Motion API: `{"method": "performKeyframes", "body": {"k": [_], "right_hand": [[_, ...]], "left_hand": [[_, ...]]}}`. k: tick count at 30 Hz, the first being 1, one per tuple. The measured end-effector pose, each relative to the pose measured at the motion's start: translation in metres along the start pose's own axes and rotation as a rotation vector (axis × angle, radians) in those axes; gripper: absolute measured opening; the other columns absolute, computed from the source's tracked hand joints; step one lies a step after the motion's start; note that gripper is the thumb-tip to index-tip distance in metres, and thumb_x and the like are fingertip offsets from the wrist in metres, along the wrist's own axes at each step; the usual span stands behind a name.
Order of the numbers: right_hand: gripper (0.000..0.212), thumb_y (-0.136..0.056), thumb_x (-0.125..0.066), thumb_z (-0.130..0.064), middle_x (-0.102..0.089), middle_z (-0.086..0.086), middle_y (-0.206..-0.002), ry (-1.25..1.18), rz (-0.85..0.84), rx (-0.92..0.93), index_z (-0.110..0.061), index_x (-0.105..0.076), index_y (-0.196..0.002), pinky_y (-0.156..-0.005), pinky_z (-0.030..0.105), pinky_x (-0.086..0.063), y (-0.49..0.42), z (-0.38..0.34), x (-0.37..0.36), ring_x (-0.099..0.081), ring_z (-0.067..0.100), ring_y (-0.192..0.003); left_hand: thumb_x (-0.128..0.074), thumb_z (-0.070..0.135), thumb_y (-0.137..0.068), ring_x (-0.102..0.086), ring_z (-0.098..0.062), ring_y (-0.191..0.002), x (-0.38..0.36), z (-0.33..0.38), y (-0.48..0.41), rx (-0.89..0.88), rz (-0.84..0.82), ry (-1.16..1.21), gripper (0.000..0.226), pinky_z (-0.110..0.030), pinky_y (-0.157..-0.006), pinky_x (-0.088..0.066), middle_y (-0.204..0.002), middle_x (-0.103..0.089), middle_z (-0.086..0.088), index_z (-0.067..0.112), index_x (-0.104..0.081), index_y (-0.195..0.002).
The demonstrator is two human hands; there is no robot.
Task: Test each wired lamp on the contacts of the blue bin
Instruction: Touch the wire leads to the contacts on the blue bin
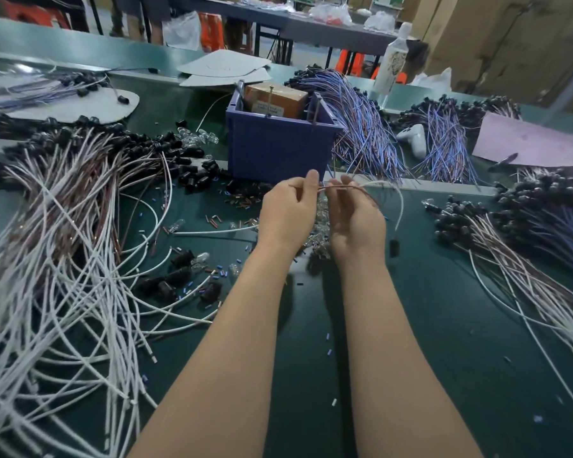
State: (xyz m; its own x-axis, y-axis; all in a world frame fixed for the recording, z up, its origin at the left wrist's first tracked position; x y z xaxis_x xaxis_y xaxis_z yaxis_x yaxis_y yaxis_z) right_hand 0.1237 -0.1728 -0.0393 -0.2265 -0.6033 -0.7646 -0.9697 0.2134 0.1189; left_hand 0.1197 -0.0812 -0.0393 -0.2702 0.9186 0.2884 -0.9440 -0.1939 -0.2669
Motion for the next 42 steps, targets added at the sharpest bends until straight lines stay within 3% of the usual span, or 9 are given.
{"method": "performKeyframes", "body": {"k": [4, 7, 10, 19, 29, 33, 36, 38, 42], "right_hand": [[0.024, -0.094, -0.040, 0.002, -0.072, 0.005, -0.076, -0.029, -0.134, -0.040, -0.003, -0.064, -0.095, -0.068, 0.019, -0.056, 0.002, -0.006, 0.004, -0.069, 0.013, -0.071], [0.020, -0.095, -0.047, -0.005, -0.069, -0.003, -0.075, 0.352, -0.177, 0.066, -0.013, -0.065, -0.091, -0.062, 0.019, -0.050, 0.003, -0.004, 0.002, -0.063, 0.008, -0.065], [0.014, -0.094, -0.055, -0.011, -0.066, 0.001, -0.079, 0.575, -0.203, 0.131, -0.015, -0.066, -0.086, -0.064, 0.024, -0.043, 0.005, 0.002, 0.002, -0.053, 0.011, -0.067], [0.028, -0.096, -0.048, -0.004, -0.056, -0.005, -0.055, 0.327, -0.157, 0.040, -0.009, -0.065, -0.074, -0.048, 0.015, -0.042, 0.000, 0.000, 0.003, -0.045, 0.004, -0.047], [0.026, -0.101, -0.044, -0.011, -0.053, -0.003, -0.057, 0.308, 0.110, 0.150, -0.011, -0.050, -0.076, -0.047, 0.015, -0.044, -0.005, -0.009, 0.009, -0.048, 0.006, -0.049], [0.028, -0.101, -0.044, -0.013, -0.053, -0.002, -0.060, 0.355, 0.121, 0.171, -0.012, -0.051, -0.074, -0.049, 0.015, -0.044, -0.006, -0.006, 0.008, -0.049, 0.006, -0.050], [0.028, -0.101, -0.044, -0.013, -0.056, -0.003, -0.055, 0.288, 0.156, 0.149, -0.012, -0.053, -0.074, -0.048, 0.015, -0.047, -0.005, -0.006, 0.008, -0.052, 0.004, -0.047], [0.026, -0.100, -0.045, -0.011, -0.059, -0.005, -0.049, 0.149, 0.169, 0.106, -0.009, -0.053, -0.076, -0.047, 0.015, -0.048, -0.004, -0.009, 0.008, -0.054, 0.003, -0.044], [0.025, -0.100, -0.045, -0.010, -0.058, -0.004, -0.047, 0.051, 0.175, 0.071, -0.007, -0.054, -0.077, -0.046, 0.015, -0.048, -0.002, -0.011, 0.008, -0.055, 0.003, -0.042]], "left_hand": [[-0.040, 0.035, -0.101, -0.054, -0.023, -0.061, 0.000, 0.001, 0.001, -0.046, -0.024, -0.020, 0.043, -0.035, -0.060, -0.039, -0.061, -0.058, -0.004, 0.003, -0.061, -0.083], [-0.039, 0.030, -0.102, -0.049, -0.017, -0.059, 0.001, 0.001, 0.000, -0.084, 0.001, -0.036, 0.041, -0.032, -0.056, -0.033, -0.063, -0.055, -0.001, 0.000, -0.060, -0.085], [-0.041, 0.027, -0.101, -0.050, 0.001, -0.054, 0.001, 0.002, 0.001, -0.118, -0.033, 0.001, 0.034, -0.013, -0.050, -0.034, -0.060, -0.052, 0.010, 0.005, -0.062, -0.086], [-0.065, 0.023, -0.089, -0.060, -0.012, -0.066, 0.006, 0.001, 0.000, -0.055, -0.037, 0.136, 0.012, -0.026, -0.067, -0.051, -0.071, -0.064, 0.003, 0.012, -0.063, -0.087], [-0.057, 0.020, -0.095, -0.056, 0.001, -0.052, 0.004, -0.008, 0.001, -0.103, 0.014, 0.014, 0.011, -0.022, -0.060, -0.051, -0.061, -0.062, 0.008, 0.014, -0.062, -0.087], [-0.046, 0.025, -0.100, -0.064, -0.013, -0.075, 0.002, -0.004, 0.004, -0.146, 0.015, 0.039, 0.025, -0.023, -0.068, -0.051, -0.079, -0.066, 0.000, 0.010, -0.066, -0.099], [-0.050, 0.027, -0.098, -0.057, -0.023, -0.082, 0.004, -0.001, 0.007, -0.307, 0.245, -0.115, 0.027, -0.030, -0.075, -0.045, -0.088, -0.062, -0.008, 0.006, -0.067, -0.096], [-0.051, 0.028, -0.096, -0.051, -0.017, -0.064, 0.006, 0.004, 0.007, -0.328, 0.343, -0.027, 0.031, -0.028, -0.061, -0.041, -0.070, -0.056, -0.001, 0.004, -0.062, -0.080], [-0.046, 0.035, -0.098, -0.037, -0.004, -0.036, 0.000, 0.002, 0.003, -0.034, -0.080, 0.092, 0.051, -0.023, -0.047, -0.033, -0.036, -0.044, 0.008, 0.009, -0.060, -0.058]]}}
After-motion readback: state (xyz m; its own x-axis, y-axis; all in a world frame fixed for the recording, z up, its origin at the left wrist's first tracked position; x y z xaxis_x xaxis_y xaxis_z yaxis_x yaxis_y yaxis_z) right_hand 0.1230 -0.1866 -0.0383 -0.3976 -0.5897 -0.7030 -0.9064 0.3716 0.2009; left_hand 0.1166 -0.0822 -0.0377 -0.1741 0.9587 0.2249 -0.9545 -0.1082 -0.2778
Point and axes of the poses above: each hand's wrist, its own y-axis away from the middle knuckle, its own x-axis out of the back of the hand, z = x × y, the point moved 1 cm from there along -y, towards the middle knuckle
